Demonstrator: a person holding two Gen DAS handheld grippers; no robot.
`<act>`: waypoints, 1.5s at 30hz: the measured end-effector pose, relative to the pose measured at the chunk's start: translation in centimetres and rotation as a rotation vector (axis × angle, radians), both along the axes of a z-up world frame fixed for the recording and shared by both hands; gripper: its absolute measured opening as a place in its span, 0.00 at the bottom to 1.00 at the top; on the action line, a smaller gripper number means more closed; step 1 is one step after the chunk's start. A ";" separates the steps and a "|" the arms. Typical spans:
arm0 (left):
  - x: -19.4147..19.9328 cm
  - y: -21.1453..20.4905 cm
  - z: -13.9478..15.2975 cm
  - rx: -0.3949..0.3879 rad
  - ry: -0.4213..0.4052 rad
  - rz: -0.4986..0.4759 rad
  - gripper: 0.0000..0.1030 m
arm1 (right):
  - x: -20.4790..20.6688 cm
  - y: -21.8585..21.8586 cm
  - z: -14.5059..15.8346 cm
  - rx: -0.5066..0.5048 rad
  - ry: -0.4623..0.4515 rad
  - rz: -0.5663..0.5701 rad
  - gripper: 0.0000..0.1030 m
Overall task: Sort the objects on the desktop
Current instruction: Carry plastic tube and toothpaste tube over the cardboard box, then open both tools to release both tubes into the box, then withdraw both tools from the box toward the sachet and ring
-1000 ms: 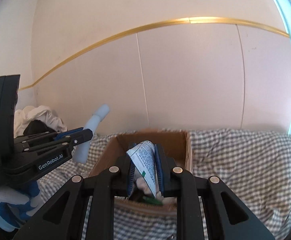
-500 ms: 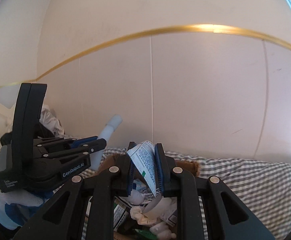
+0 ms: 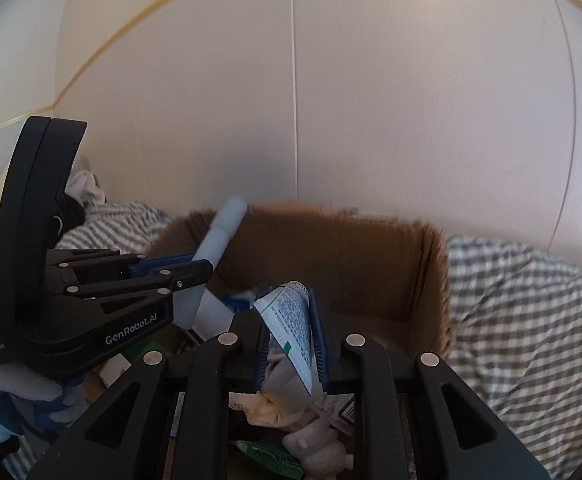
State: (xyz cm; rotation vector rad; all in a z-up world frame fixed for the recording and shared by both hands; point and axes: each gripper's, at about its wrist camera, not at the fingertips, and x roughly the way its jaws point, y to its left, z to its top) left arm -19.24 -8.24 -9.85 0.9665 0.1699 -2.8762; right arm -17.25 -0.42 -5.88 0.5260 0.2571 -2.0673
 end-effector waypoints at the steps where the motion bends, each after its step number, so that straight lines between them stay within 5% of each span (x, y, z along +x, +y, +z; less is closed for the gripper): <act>1: -0.2 -0.2 -0.3 0.018 -0.010 0.000 0.10 | -0.1 -0.2 -0.3 0.013 -0.005 -0.004 0.17; 7: -0.1 -0.3 -0.3 0.037 -0.015 0.005 0.20 | -0.4 -0.5 -0.5 0.012 -0.004 -0.009 0.18; 9: -0.2 -0.1 -0.4 0.026 -0.025 0.006 0.34 | -0.6 -0.6 -0.5 0.022 -0.009 -0.009 0.21; 10: -0.2 -0.1 -0.3 0.020 -0.025 0.008 0.41 | -0.3 -0.6 -0.3 0.026 -0.005 -0.014 0.33; 12: 0.3 0.1 0.0 0.004 -0.017 0.026 0.73 | -0.5 -0.7 -0.1 0.012 0.005 -0.026 0.56; 16: 1.3 0.1 1.4 0.001 0.016 0.042 0.76 | -0.3 0.3 1.1 -0.020 0.025 -0.060 0.63; 20: 2.9 0.3 3.7 -0.010 0.065 0.082 1.00 | -0.5 2.3 3.1 -0.093 0.034 -0.139 0.99; 26: 5.9 0.6 7.7 -0.067 0.143 0.141 1.00 | 0.7 4.9 6.6 -0.137 0.095 -0.213 1.00; 31: 8.1 0.8 9.6 -0.035 0.170 0.146 1.00 | 2.3 6.8 8.6 -0.148 0.076 -0.222 1.00; 40: 11.4 2.1 10.3 0.006 0.171 0.130 1.00 | 5.9 8.8 9.9 -0.082 0.149 -0.230 1.00; 45: 13.1 4.3 9.6 -0.065 0.175 0.100 1.00 | 7.5 9.9 9.0 -0.048 0.143 -0.214 1.00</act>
